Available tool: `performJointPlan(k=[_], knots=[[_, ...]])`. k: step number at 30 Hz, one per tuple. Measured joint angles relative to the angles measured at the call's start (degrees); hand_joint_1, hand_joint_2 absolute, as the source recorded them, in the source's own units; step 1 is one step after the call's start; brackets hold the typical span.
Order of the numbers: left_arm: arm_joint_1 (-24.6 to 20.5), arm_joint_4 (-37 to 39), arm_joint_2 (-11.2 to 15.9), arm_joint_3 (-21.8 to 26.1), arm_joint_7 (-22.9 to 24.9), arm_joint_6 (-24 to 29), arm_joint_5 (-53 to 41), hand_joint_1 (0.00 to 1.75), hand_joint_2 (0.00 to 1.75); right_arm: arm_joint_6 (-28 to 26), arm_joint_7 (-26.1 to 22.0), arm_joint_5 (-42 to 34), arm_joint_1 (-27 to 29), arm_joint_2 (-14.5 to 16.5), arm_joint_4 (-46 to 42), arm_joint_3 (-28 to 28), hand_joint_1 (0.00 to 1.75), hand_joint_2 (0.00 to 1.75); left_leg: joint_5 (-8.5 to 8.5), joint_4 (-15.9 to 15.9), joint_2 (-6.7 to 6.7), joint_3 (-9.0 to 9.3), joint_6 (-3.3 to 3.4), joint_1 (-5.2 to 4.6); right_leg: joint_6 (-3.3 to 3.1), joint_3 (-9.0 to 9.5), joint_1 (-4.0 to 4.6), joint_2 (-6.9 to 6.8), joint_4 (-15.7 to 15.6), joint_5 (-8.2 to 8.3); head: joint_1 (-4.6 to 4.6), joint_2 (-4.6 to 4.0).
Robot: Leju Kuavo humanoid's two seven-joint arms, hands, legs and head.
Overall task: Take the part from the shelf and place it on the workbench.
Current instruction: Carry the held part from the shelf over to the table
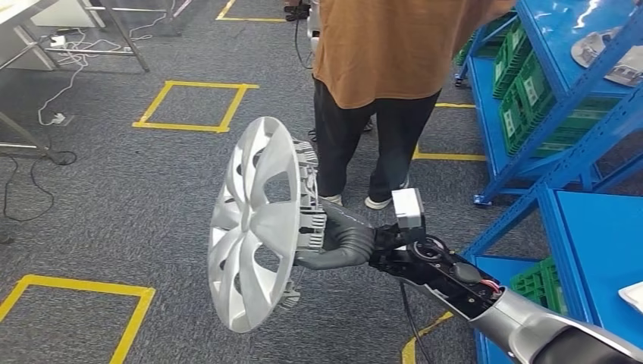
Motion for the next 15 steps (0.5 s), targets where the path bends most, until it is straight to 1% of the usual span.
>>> performJointPlan(k=[1, 2, 3, 4, 5, 7, 8, 9, 10, 11, 12, 13, 14, 15], knots=[[0.02, 0.00, 0.02, 0.00, -0.03, 0.00, 0.09, 0.00, 1.75, 0.09, 0.02, -0.06, -0.04, 0.05, 0.00, 0.09, 1.75, 1.75, 2.07, -4.10, 0.72, 2.20, -0.05, 0.10, 0.13, 0.07, 0.00, -0.55, 0.06, -0.11, -0.13, 0.00], [-0.03, 0.00, 0.03, 0.00, -0.08, 0.01, 0.14, 0.00, 1.75, 0.17, 0.03, -0.13, -0.11, 0.10, 0.00, 0.18, 1.75, 1.75, 3.64, -8.49, 1.99, 4.48, 0.03, 0.05, 0.35, 0.11, 0.09, -1.03, 0.16, -0.27, -0.31, 0.00], [-0.12, 0.00, 0.05, 0.00, -0.15, 0.01, 0.15, 0.00, 1.75, 0.21, 0.04, -0.17, -0.23, 0.14, 0.01, 0.25, 1.75, 1.75, 4.78, -11.94, 2.92, 6.26, 0.33, -0.08, 0.62, 0.14, 0.25, -1.47, 0.27, -0.44, -0.38, 0.00], [-0.18, 0.00, 0.04, 0.00, -0.26, 0.01, 0.15, 0.00, 1.75, 0.23, 0.05, -0.21, -0.33, 0.16, 0.01, 0.31, 1.75, 1.75, 5.19, -13.83, 3.51, 7.19, 0.73, -0.23, 0.91, 0.19, 0.41, -1.87, 0.37, -0.61, -0.34, -0.01], [-0.20, 0.00, 0.03, 0.00, -0.38, 0.00, 0.14, 0.00, 1.75, 0.24, 0.04, -0.25, -0.42, 0.19, 0.01, 0.34, 1.75, 1.75, 5.09, -14.35, 3.50, 7.36, 1.17, -0.40, 1.20, 0.27, 0.60, -2.28, 0.42, -0.75, -0.26, 0.00], [-0.07, 0.00, 0.01, 0.00, -0.59, -0.01, 0.14, 0.00, 1.75, 0.20, 0.04, -0.27, -0.53, 0.23, 0.01, 0.39, 1.75, 1.75, 5.17, -14.32, 2.20, 7.35, 1.97, -0.36, 1.76, 0.44, 0.57, -2.92, 0.52, -1.14, 0.04, 0.00], [-0.01, 0.00, 0.01, 0.00, -0.65, -0.01, 0.14, 0.00, 1.75, 0.19, 0.05, -0.27, -0.56, 0.26, -0.01, 0.41, 1.75, 1.75, 5.21, -14.42, 1.70, 7.49, 2.31, -0.25, 2.04, 0.29, 0.47, -2.39, 1.17, -1.78, 0.15, 0.00], [-0.01, 0.00, 0.01, 0.00, -0.69, -0.01, 0.14, 0.00, 1.75, 0.17, 0.04, -0.28, -0.59, 0.26, -0.02, 0.41, 1.75, 1.75, 5.25, -14.53, 1.21, 7.65, 2.68, -0.11, 2.28, -0.37, 0.32, -1.34, 2.89, -2.97, 0.31, -0.01], [-0.05, 0.00, 0.02, 0.00, -0.73, -0.01, 0.14, 0.00, 1.75, 0.16, 0.03, -0.28, -0.59, 0.26, -0.02, 0.40, 1.75, 1.75, 5.29, -14.63, 0.69, 7.79, 2.99, 0.01, 2.47, -1.75, 0.18, 0.04, 6.00, -4.71, 0.62, -0.01], [-0.11, 0.00, 0.03, 0.00, -0.76, -0.02, 0.14, 0.00, 1.75, 0.14, 0.02, -0.29, -0.55, 0.26, 0.01, 0.40, 1.75, 1.75, 5.27, -14.62, 0.14, 7.80, 3.18, -0.02, 2.56, -3.62, 0.16, 1.39, 10.25, -6.69, 1.05, -0.01], [-0.16, 0.00, 0.03, 0.00, -0.78, -0.03, 0.14, 0.00, 1.75, 0.09, 0.01, -0.29, -0.46, 0.25, 0.04, 0.39, 1.75, 1.75, 5.25, -14.60, -0.48, 7.80, 3.31, -0.08, 2.62, -5.72, 0.16, 2.13, 14.64, -8.38, 1.50, -0.01], [-0.16, 0.00, 0.03, 0.00, -0.80, -0.05, 0.14, 0.00, 1.75, 0.02, 0.02, -0.29, -0.37, 0.25, 0.07, 0.39, 1.75, 1.75, 5.24, -14.58, -1.19, 7.83, 3.35, -0.14, 2.63, -7.38, 0.17, 2.50, 17.83, -9.20, 1.90, -0.01], [-0.13, 0.00, 0.01, 0.00, -0.80, -0.07, 0.14, 0.00, 1.75, -0.07, 0.06, -0.29, -0.32, 0.25, 0.10, 0.39, 1.75, 1.75, 5.22, -14.54, -1.94, 7.89, 3.37, -0.20, 2.57, -8.11, 0.18, 2.68, 18.89, -8.84, 2.17, -0.01], [-0.11, 0.00, 0.00, 0.00, -0.80, -0.09, 0.14, 0.00, 1.75, -0.16, 0.13, -0.29, -0.31, 0.25, 0.10, 0.40, 1.75, 1.75, 5.18, -14.51, -2.69, 7.99, 3.36, -0.24, 2.45, -7.70, 0.18, 2.82, 17.47, -7.30, 2.31, -0.01]])
